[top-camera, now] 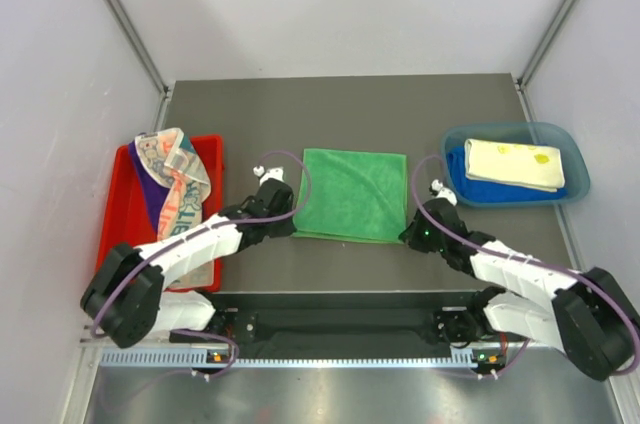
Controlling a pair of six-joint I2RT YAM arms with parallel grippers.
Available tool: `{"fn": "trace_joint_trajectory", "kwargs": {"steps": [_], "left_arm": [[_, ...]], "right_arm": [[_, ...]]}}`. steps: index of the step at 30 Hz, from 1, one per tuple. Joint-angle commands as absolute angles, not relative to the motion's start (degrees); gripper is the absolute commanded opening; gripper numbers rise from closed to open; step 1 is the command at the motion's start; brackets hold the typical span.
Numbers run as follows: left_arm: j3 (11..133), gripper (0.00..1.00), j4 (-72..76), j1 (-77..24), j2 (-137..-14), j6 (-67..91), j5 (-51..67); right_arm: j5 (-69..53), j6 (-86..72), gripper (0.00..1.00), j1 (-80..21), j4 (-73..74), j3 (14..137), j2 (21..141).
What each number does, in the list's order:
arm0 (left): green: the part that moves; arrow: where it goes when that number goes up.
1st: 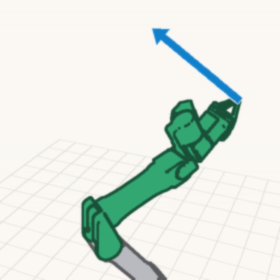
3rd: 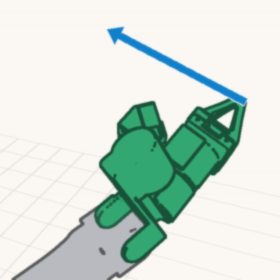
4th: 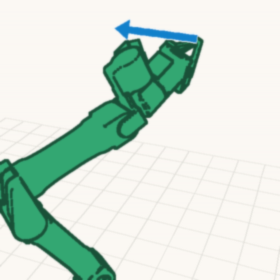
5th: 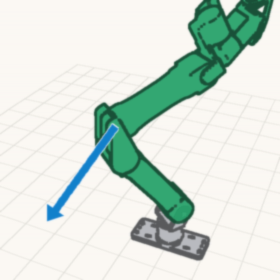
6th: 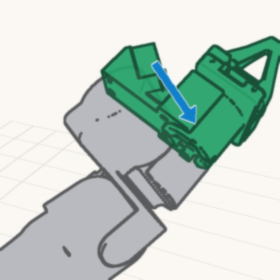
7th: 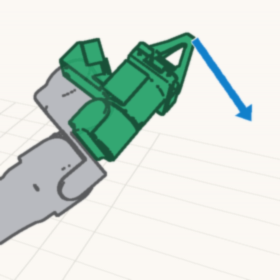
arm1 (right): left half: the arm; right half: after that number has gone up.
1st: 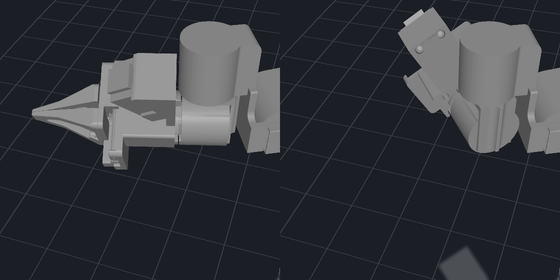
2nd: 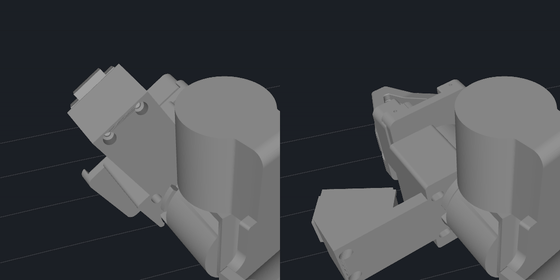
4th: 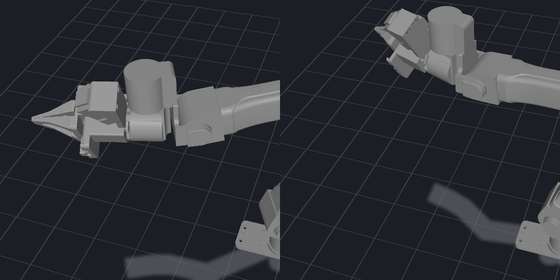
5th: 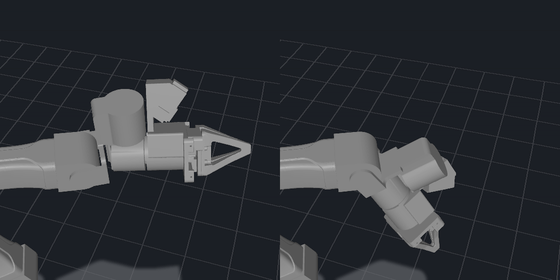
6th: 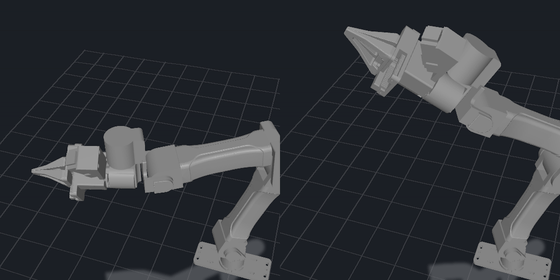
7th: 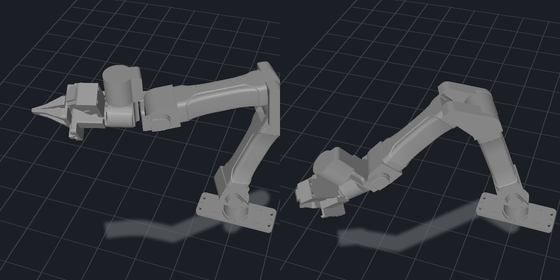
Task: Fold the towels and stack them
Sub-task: Fold the towel
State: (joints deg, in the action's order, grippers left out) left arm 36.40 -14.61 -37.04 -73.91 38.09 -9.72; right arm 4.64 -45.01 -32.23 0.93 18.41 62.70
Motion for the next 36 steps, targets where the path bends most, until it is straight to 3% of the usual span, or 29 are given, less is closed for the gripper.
{"fn": "trace_joint_trajectory", "kwargs": {"steps": [1, 6, 9, 11, 15, 19, 24, 26, 32, 36], "left_arm": [[35.6, 0.0, -20.91, -37.0, -69.62, 41.04, -9.49], [31.3, 0.0, -21.89, -37.0, -66.89, 43.68, -7.56], [30.24, 0.0, -21.8, -37.0, -67.58, 44.3, -5.99], [29.97, 0.0, -20.84, -37.0, -68.03, 44.38, -4.49], [31.98, 0.33, -22.49, -37.0, -66.37, 43.6, -3.86], [38.74, 0.45, -28.29, -36.74, -64.34, 39.92, -6.49], [48.51, 0.41, -30.68, -36.12, -65.47, 36.57, -8.09], [50.0, 0.33, -26.21, -36.12, -67.05, 35.95, -4.86], [56.5, 0.22, -18.28, -34.11, -82.22, 33.66, -6.67], [59.76, 0.31, -14.34, -29.72, -89.2, 32.26, -7.47]], "right_arm": [[3.87, -43.15, 0.0, -33.57, 10.01, 17.76, 58.28], [2.29, -44.38, 0.04, -35.5, 11.51, 14.33, 54.58], [2.37, -44.65, 0.11, -36.47, 12.04, 14.24, 53.53], [2.29, -44.56, 0.22, -36.56, 12.13, 14.85, 53.35], [4.04, -43.51, 0.37, -36.48, 15.02, 18.36, 52.21], [6.76, -41.66, 0.45, -36.39, 18.71, 23.98, 52.03], [9.06, -35.96, 0.47, -32.01, 18.82, 32.95, 57.21], [7.92, -33.5, 0.46, -29.72, 16.09, 37.06, 62.37], [7.38, -29.71, 0.43, -23.82, 10.38, 47.18, 77.22], [7.39, -28.13, 0.41, -22.24, 7.3, 51.5, 85.5]]}}
